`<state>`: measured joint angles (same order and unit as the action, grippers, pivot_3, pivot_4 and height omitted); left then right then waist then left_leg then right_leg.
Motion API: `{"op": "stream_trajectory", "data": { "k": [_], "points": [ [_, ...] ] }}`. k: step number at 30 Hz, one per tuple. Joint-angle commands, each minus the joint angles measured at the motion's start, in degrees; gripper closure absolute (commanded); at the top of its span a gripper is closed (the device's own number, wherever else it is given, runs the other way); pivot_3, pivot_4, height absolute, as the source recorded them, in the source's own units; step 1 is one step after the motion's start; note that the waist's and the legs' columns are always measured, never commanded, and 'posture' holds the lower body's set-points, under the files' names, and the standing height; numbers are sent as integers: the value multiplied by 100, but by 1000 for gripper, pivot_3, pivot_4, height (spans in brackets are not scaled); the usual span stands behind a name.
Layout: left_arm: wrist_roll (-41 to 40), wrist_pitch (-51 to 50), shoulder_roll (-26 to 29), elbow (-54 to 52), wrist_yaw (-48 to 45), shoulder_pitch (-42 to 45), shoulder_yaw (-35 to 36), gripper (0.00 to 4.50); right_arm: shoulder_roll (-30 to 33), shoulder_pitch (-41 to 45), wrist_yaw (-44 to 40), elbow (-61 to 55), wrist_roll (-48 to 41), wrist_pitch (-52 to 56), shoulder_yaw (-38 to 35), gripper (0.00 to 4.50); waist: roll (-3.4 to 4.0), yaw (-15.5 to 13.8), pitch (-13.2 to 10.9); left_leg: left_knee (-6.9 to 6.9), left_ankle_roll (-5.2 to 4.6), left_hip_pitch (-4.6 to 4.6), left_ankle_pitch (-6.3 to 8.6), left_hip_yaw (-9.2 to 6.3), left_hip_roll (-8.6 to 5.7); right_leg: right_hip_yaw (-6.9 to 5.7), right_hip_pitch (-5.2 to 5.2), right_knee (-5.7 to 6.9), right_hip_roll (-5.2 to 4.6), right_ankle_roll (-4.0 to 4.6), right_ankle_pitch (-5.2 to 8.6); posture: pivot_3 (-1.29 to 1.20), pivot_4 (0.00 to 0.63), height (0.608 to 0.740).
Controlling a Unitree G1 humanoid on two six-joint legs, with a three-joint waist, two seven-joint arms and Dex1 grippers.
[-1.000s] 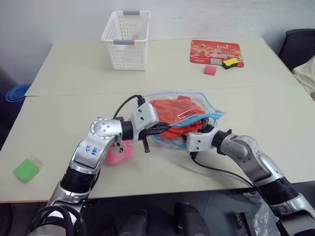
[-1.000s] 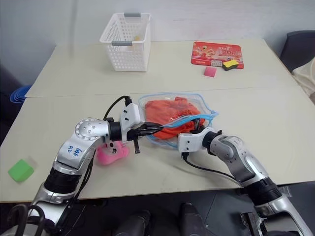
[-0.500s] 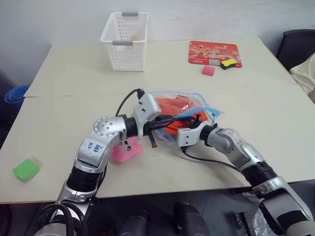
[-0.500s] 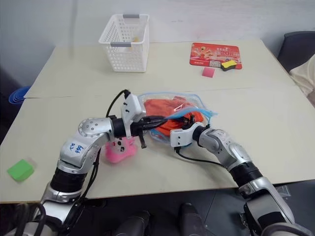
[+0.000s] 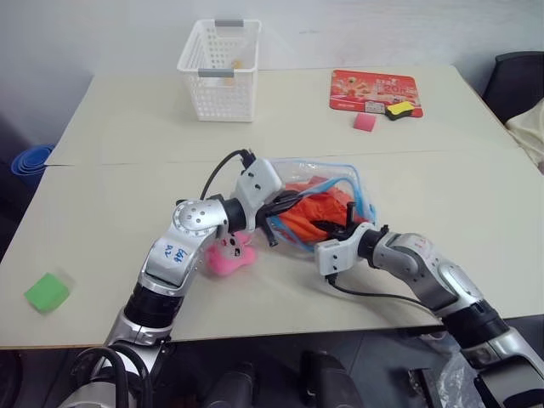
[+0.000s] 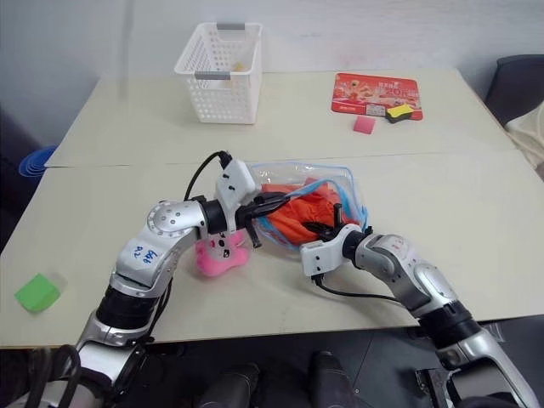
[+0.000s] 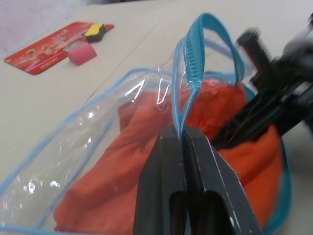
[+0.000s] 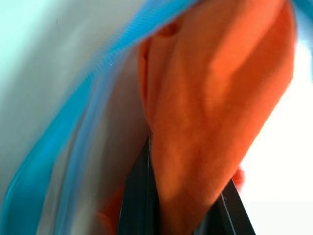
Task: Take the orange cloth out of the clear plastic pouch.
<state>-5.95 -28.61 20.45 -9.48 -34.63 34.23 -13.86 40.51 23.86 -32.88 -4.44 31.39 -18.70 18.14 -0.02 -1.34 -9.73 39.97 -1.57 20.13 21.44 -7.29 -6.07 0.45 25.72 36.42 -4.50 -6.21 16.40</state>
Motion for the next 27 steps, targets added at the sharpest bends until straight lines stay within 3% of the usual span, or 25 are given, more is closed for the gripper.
{"op": "stream_trajectory", "data": {
  "k": [1, 5, 10, 16, 21, 27],
  "points": [
    [521, 635, 175, 340, 117, -48, -197, 4500, 318, -348, -424, -1080, -823, 118, -627, 4465, 0, -3, 0, 0, 0, 0, 0, -1, 2, 1, 0, 1, 0, 0, 0, 0, 150, 740],
    [811, 982, 272, 773, 193, 27, -201, 4500, 1140, -1143, -1001, -1719, -1558, -643, -885, 4465, -2, -17, -2, -3, 0, 1, 0, 0, -1, 2, 1, -1, -2, 0, 0, 0, 150, 740],
    [971, 1120, 557, 1064, 103, 182, -41, 4500, 2166, -2583, -1299, -1866, -1740, -1384, -1509, 4465, -4, -60, -3, -4, -2, 4, 0, -5, -2, 1, -5, -15, -3, -1, 0, 0, 150, 740],
    [674, 1127, 1189, 492, -715, -115, 105, 4500, 2406, -4268, -926, -818, -1335, -1879, -3314, 4465, -4, -19, -3, -8, -2, -2, 0, 2, 2, 6, -6, -10, 0, -1, 0, 0, 150, 740],
    [292, 1223, 1871, -488, -1717, -698, 54, 4500, 2065, -4032, -249, 211, -1185, -1045, -3943, 4465, -2, -4, -3, -28, -4, -16, -1, 10, 3, 24, -11, -26, 4, -1, 0, 0, 150, 740],
    [-184, 1124, 2319, -1197, -2444, -1099, 95, 4500, 1325, -3115, -134, 71, -1586, 103, -3431, 4465, -1, -1, -3, -59, -1, -42, -3, 19, 13, 35, -23, -34, 9, 2, 1, 0, 150, 740]
  ]
}}
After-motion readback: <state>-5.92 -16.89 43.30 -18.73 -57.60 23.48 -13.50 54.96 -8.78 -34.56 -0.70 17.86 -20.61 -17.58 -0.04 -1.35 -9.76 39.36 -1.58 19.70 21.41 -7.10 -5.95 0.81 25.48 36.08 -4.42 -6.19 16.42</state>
